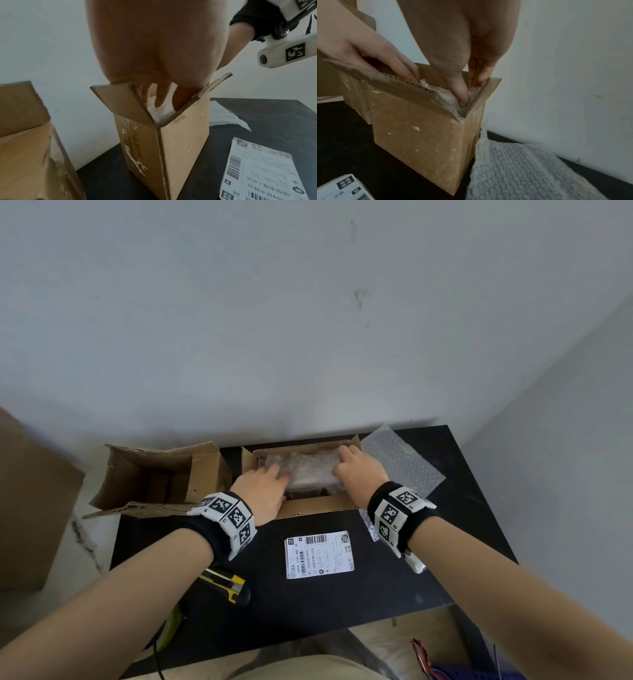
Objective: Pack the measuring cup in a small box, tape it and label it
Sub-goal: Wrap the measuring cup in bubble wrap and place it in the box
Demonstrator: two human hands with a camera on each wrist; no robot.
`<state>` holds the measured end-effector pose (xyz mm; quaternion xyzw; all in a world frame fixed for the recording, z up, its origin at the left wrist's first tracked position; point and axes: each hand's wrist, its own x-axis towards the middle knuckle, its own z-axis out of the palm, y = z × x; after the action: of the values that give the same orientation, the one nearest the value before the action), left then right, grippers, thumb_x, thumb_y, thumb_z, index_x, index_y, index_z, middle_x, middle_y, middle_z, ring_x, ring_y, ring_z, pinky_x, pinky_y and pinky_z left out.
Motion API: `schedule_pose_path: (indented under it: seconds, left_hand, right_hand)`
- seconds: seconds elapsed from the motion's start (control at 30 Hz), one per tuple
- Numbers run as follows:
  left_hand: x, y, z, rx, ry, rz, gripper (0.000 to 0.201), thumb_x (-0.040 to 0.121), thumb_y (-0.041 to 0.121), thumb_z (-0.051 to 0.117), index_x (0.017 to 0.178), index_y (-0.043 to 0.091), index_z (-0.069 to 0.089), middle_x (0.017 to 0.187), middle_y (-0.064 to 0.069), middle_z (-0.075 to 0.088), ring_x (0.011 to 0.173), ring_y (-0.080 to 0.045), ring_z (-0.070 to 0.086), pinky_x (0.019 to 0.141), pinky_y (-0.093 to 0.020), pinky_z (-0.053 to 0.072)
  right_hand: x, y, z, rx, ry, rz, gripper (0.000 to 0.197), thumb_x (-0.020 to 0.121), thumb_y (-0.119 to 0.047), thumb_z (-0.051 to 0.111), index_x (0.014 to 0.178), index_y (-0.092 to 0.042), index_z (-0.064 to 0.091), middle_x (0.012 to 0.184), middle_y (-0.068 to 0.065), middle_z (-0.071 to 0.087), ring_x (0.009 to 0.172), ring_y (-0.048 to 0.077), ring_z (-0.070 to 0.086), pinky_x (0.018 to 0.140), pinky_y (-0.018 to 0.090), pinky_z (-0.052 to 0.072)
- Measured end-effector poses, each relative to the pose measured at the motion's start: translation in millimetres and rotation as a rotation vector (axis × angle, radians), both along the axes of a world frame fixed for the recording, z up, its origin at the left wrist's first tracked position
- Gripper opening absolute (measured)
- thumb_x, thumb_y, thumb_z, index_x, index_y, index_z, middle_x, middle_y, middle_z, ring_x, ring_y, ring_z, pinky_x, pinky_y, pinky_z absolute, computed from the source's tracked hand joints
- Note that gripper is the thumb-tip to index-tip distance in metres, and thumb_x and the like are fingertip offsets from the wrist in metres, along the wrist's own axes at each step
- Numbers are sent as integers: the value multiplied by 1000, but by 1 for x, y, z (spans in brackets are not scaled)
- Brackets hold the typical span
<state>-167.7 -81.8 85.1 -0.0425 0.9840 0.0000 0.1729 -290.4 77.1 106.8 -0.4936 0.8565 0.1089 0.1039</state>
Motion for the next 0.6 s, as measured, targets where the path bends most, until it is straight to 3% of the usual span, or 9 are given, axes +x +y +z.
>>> schedule_pose_path:
  seconds: [0.1,0.23,0.33,0.47,0.6]
  left_hand:
    - [-1,0,-4,-31,9,3,53,96,33,39,145,16,26,145,-15,29,122,-30,44,97,-37,39]
    - [2,-4,-15,-67,20,10,54,96,37,34,145,16,23,143,-12,41,129,-27,37,107,-37,31]
    - [5,-3,-18,-61,58,24,53,94,36,35,143,21,20,138,-13,45,126,-29,40,106,-38,32]
    - [5,0,-16,-48,74,4,61,93,32,36,147,34,6,138,-15,42,123,-32,42,104,-38,31]
    - [6,-1,-20,-95,68,31,58,92,35,34,146,25,15,136,-14,46,125,-29,40,106,-36,30]
  right_hand:
    - [5,-3,-2,37,-61,-62,29,87,2,55,115,-1,59,130,16,44,123,30,40,95,38,44]
    - [7,-14,-6,32,-109,-131,28,95,-10,50,121,0,53,129,18,50,121,31,45,95,40,45]
    - [12,-22,-7,57,-189,-181,33,93,-8,45,126,0,47,128,19,50,120,32,47,98,40,43]
    - [16,-33,-19,74,-359,-323,49,92,-13,43,138,0,31,140,22,37,128,35,40,105,43,38]
    - [9,-39,-28,93,-468,-438,55,90,-15,41,142,-5,25,144,21,35,128,35,43,104,41,40]
